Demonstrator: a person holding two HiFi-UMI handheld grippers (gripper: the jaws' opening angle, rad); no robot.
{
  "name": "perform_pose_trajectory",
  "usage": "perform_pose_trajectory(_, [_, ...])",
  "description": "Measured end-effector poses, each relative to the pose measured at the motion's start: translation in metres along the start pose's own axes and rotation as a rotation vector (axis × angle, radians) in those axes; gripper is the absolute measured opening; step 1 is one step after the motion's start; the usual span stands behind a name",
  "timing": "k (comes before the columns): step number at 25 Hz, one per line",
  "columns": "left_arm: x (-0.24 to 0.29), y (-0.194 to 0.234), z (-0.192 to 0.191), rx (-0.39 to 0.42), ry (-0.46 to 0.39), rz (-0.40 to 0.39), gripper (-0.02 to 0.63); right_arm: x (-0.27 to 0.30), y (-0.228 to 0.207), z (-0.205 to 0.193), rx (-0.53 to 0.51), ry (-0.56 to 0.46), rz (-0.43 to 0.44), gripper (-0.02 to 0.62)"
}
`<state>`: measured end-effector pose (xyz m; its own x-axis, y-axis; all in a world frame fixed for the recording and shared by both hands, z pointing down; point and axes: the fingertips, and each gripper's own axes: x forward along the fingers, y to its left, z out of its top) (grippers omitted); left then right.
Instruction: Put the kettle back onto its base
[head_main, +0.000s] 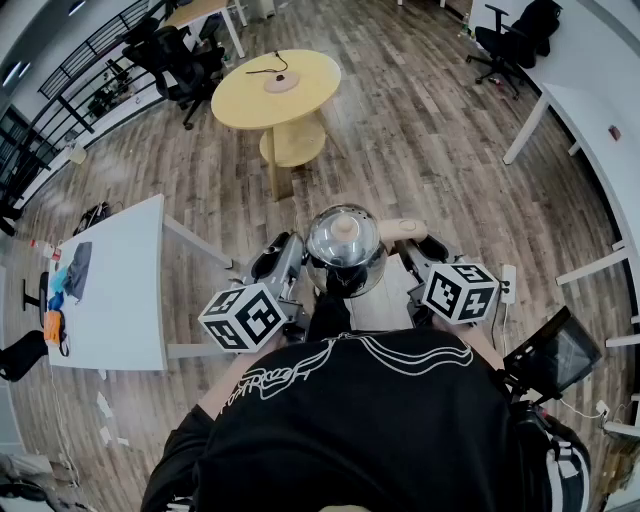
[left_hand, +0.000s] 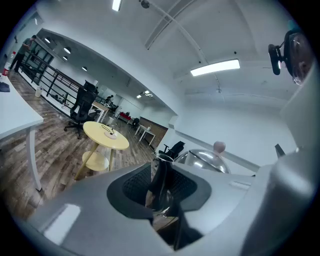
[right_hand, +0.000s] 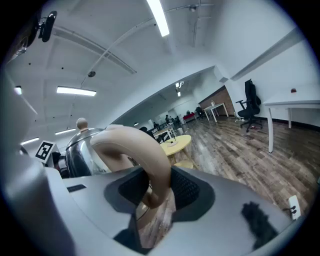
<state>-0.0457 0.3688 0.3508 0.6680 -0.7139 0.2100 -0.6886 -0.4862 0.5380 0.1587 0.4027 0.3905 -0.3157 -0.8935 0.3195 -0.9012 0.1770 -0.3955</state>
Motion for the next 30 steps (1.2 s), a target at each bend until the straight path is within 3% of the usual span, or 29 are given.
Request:
perform_pose_trajectory(7, [0.088, 0.084, 0.043, -0.022, 0.026, -0.015, 0.091, 0.119, -0.02, 0.024, 0.01, 0.026, -0.023, 0.137])
perform_pose_trajectory(18, [0.224, 0.23, 0.162, -0.045, 0.017, 0.014, 0.089, 0.338, -0.025, 0.097, -0.015, 0.104, 0.011, 0.137])
perform_pose_trajectory(23, [0.261, 0.263, 0.196, -0.021, 0.03, 0.006, 0.091, 0.393, -0.027, 0.114, -0.003, 0.106, 0.03, 0.137])
perform_pose_trajectory(30, [0.302, 0.286, 0.215, -0.006, 0.057, 0.003, 0.091, 0.438, -0.042, 0.127, 0.003, 0.136, 0.049, 0.137])
